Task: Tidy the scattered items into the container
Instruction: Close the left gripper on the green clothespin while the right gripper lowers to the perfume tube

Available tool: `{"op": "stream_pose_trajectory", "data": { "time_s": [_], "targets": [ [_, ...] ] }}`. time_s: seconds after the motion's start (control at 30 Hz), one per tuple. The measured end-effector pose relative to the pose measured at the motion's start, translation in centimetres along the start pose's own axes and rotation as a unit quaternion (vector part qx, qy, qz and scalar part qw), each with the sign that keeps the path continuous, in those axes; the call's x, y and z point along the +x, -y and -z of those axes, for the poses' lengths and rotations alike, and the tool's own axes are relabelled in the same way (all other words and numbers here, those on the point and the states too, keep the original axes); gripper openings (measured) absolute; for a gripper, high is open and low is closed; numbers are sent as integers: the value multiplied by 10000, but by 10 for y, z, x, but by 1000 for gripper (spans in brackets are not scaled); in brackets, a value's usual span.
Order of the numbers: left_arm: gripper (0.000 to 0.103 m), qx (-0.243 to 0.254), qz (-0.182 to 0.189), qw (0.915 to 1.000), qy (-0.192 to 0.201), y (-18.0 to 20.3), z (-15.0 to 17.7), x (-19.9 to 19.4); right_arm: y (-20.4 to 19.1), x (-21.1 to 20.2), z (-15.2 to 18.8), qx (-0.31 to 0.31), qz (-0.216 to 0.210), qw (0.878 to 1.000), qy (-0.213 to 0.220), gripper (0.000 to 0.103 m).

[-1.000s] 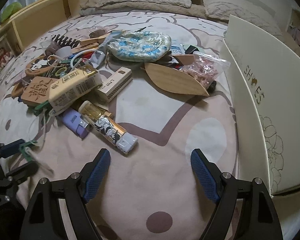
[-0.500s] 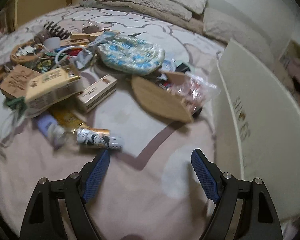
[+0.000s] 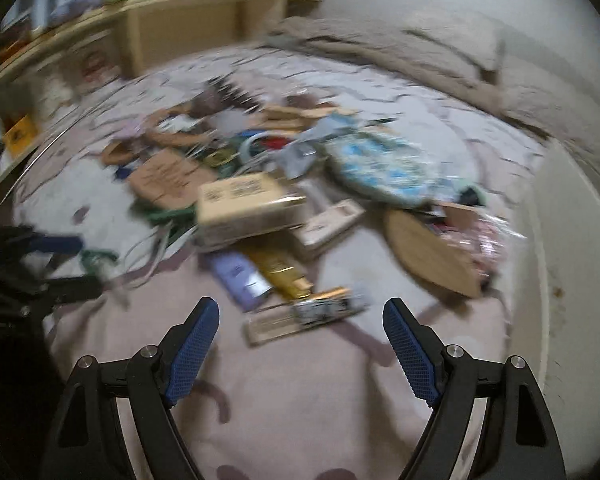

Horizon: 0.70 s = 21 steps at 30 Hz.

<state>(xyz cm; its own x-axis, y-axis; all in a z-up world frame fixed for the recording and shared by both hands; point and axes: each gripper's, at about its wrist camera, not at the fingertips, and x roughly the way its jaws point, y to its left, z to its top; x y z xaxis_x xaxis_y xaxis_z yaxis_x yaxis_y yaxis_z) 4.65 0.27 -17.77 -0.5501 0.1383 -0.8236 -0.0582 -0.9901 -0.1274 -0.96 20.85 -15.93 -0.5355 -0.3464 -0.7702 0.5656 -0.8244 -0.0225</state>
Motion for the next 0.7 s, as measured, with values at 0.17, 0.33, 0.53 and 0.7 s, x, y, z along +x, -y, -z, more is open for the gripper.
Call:
{"op": "stream_pose_trajectory", "data": {
  "time_s": [0.17, 0.33, 0.53, 0.7],
  "targets": [
    [80, -14, -97, 9999, 27, 2, 2, 3, 0, 12, 0, -396, -168, 9987, -274, 84],
    [80, -10, -216, 9997, 104, 4, 5, 5, 12, 23, 4, -604, -286, 9967, -457, 84],
    [80, -227, -188, 9992, 256, 0, 6, 4, 19, 30, 0, -608, -433, 9963, -419, 84],
    [80, -244, -203, 9991, 271, 1, 6, 4, 15, 31, -2, -604, -176, 9970, -453, 84]
  ]
}}
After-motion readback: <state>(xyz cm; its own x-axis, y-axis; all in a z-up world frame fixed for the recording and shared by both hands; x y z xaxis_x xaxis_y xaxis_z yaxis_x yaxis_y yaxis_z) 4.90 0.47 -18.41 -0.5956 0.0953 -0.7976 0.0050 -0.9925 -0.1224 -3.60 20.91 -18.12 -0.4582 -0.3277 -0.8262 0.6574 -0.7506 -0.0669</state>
